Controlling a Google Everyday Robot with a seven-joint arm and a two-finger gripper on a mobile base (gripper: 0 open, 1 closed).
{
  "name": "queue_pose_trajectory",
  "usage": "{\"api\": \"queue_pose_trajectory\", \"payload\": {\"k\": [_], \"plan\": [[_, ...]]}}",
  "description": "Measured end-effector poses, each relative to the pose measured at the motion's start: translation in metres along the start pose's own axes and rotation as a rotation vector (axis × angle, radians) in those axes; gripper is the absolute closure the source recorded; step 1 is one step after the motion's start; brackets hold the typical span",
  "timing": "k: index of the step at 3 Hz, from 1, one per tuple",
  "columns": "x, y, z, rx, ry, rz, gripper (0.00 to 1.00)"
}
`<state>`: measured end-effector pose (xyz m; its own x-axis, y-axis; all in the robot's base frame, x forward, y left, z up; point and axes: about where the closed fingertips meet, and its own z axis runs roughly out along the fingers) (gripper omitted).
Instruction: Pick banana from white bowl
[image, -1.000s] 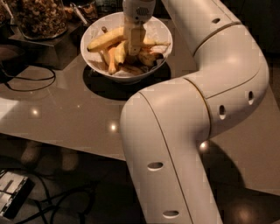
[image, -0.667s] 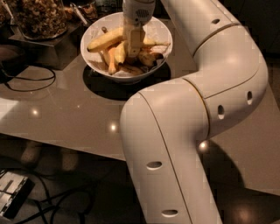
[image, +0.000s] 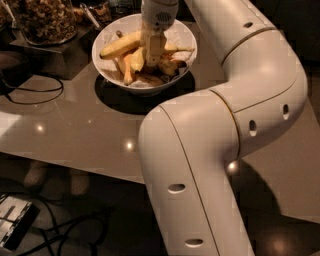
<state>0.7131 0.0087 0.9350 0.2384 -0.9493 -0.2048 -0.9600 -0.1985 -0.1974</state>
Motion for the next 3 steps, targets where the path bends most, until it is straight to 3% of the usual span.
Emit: {"api": "queue_pose_trajectory", "payload": {"k": [1, 2, 3], "plan": [[-0.0001, -0.0001, -0.0006, 0.000, 0.000, 0.000, 0.46], [0.0000, 0.0000, 0.0002, 0.000, 0.000, 0.000, 0.60], [0.0000, 0.0000, 0.0002, 0.000, 0.000, 0.000, 0.83]]}}
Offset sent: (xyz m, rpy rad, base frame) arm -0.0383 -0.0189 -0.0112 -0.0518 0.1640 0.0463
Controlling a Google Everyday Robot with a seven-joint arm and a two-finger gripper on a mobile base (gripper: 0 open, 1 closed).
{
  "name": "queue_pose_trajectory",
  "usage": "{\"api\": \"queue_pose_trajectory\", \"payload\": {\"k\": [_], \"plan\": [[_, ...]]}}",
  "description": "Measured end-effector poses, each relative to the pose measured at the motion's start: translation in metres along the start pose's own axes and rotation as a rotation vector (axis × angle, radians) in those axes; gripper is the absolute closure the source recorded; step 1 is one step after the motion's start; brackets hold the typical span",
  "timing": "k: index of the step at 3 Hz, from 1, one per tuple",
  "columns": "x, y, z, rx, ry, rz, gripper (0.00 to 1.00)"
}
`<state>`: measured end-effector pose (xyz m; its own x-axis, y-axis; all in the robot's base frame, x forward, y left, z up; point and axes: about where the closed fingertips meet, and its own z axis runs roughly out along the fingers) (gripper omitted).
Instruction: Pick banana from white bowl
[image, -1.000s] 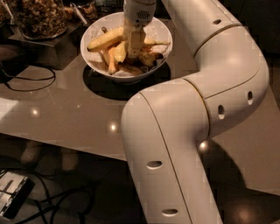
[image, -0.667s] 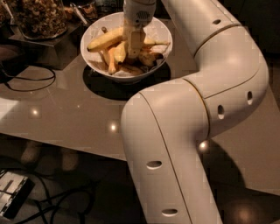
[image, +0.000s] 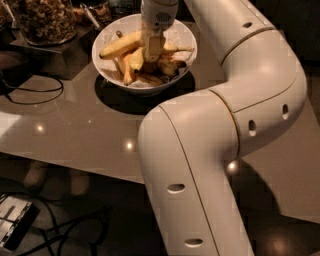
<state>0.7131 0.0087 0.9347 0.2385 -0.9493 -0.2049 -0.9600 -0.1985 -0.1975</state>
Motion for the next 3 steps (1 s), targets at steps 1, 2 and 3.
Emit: {"api": "queue_pose_trajectory", "payload": {"k": [1, 2, 3], "plan": [[0.001, 0.001, 0.005, 0.000, 0.000, 0.000, 1.00], [0.000, 0.005, -0.008, 0.023, -0.031, 0.011, 1.00], [0.002, 0.012, -0.018, 0.033, -0.049, 0.027, 1.00]]}}
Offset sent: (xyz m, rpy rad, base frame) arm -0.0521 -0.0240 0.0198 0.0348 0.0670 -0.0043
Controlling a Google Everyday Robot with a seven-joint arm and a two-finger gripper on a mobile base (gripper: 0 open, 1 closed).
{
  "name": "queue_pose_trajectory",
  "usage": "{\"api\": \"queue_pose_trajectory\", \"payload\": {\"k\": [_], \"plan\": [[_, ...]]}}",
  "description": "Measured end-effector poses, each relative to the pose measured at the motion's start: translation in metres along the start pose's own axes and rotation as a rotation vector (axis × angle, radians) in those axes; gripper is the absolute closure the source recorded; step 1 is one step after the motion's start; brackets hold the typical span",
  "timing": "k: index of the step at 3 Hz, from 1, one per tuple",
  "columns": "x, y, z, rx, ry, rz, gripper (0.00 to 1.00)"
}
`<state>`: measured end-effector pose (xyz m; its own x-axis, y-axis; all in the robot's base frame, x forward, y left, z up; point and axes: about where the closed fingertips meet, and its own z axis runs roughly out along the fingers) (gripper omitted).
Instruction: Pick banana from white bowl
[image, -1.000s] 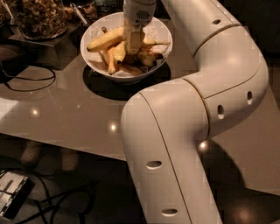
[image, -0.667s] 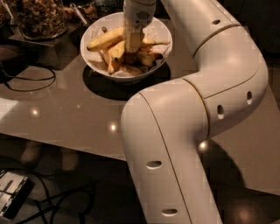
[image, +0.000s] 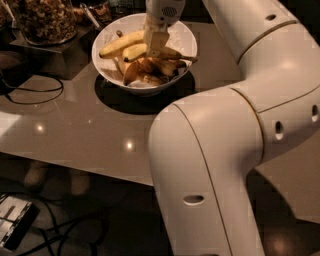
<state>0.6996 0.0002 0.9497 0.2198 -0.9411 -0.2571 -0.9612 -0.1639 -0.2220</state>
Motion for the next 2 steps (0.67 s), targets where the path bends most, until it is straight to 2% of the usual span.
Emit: {"api": "queue_pose_trajectory", "payload": {"k": [1, 2], "plan": [[0.0094, 0.0054, -0.0149, 0.031, 0.007, 0.053, 1.00], [0.0068, -0.0001, -0.0115, 0.047, 0.001, 0.051, 1.00]]}}
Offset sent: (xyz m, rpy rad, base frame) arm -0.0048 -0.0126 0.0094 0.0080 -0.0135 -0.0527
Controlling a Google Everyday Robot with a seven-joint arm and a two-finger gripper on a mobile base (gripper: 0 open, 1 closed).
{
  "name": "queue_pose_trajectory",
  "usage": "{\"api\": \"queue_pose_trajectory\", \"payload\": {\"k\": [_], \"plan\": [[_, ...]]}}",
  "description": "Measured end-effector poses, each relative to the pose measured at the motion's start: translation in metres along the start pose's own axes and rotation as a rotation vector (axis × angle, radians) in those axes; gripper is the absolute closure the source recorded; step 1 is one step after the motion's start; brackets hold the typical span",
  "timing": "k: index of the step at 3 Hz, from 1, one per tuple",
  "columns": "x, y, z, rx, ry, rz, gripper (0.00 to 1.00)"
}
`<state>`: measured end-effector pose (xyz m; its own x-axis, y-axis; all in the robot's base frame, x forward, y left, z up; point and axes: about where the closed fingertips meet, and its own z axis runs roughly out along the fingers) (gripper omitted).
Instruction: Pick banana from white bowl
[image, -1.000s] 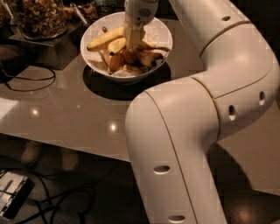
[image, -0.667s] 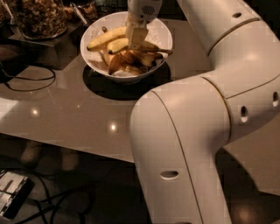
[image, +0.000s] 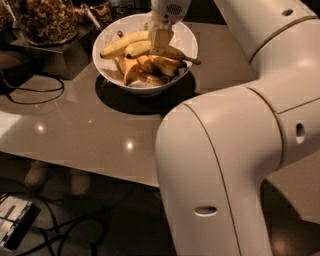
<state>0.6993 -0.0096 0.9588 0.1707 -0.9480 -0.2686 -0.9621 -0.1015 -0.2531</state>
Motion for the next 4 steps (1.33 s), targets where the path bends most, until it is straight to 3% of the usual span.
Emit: {"api": "queue_pose_trajectory", "payload": {"k": [1, 2, 4], "plan": [[-0.009, 0.001, -0.015, 0.016, 0.070, 0.008, 1.00], [-0.044, -0.003, -0.027, 0.059, 0.130, -0.056, 1.00], [-0.056, -0.002, -0.035, 0.083, 0.112, -0.085, 1.00]]}}
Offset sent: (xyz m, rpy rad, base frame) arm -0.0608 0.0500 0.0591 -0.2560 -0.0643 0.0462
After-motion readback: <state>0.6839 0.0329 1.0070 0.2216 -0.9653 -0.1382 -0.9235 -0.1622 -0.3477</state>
